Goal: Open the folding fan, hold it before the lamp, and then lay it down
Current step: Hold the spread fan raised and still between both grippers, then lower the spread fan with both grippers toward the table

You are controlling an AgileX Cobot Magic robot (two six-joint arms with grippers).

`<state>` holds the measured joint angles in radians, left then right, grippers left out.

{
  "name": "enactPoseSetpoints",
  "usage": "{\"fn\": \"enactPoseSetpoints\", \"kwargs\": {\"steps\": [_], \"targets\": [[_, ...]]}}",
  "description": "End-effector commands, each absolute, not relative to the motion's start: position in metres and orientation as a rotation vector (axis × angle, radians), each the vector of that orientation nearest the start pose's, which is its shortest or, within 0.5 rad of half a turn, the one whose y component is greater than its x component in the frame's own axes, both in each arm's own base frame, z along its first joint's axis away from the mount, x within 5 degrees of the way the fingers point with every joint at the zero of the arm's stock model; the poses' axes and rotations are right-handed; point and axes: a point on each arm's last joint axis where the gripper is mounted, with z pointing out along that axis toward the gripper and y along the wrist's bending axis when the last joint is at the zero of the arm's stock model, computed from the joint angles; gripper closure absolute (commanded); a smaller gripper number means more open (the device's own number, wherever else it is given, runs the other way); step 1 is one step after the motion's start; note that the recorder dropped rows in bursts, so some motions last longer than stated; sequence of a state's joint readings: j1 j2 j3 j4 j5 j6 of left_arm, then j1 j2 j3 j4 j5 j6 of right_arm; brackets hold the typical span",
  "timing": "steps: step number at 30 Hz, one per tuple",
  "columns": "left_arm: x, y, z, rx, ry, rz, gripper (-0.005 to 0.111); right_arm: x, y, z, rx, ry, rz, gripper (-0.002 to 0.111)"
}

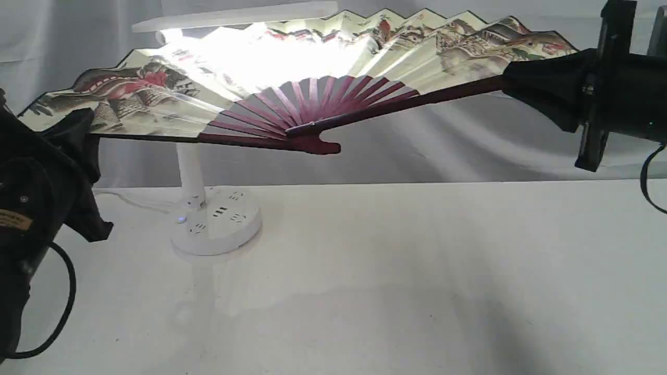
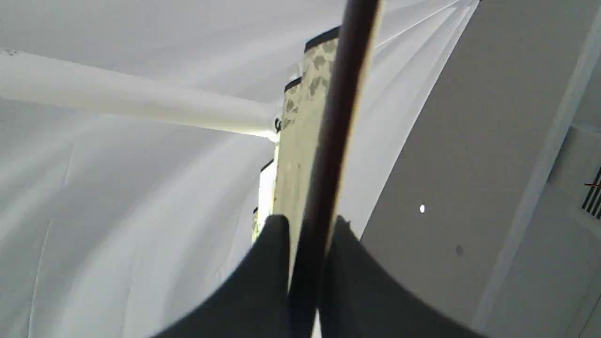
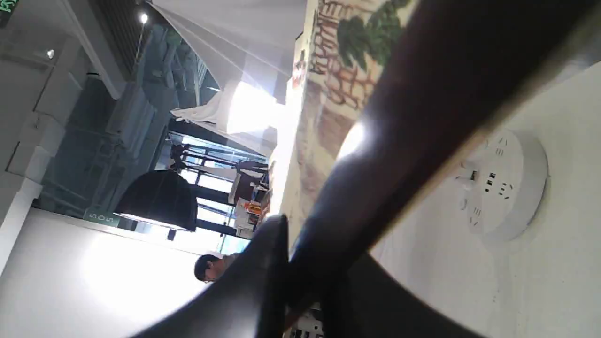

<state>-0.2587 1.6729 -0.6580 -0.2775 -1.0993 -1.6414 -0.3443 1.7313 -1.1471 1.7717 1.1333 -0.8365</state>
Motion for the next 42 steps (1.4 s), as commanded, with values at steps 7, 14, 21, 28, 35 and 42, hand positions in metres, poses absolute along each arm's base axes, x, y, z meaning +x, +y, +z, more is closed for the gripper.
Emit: {"fn": "enactPoseSetpoints", "kwargs": {"steps": [7,14,21,28,35,42], "targets": [[0.316,-0.048,0.24,-1.289,0.795,-1.522,0.106,0.361,-0.049,0.291,0.441,1.811,1.42,0.108],[0.316,-0.048,0.24,-1.289,0.795,-1.522,0.106,0.361,-0.049,0.291,0.441,1.811,1.42,0.108],[0.316,-0.048,0.24,-1.287,0.797,-1.523,0.106,0.361,-0.049,0.291,0.438,1.811,1.419,0.108],[0.316,-0.048,0.24,-1.287,0.797,-1.523,0.106,0.361,-0.049,0.291,0.438,1.811,1.419,0.108],[0.317,-0.049,0.238,-1.306,0.819,-1.511,0.106,0.362,-0.05,0.289,0.445,1.814,1.419,0.108],[0.318,-0.051,0.229,-1.387,0.907,-1.476,0.106,0.367,-0.052,0.277,0.477,1.835,1.425,0.108]]}}
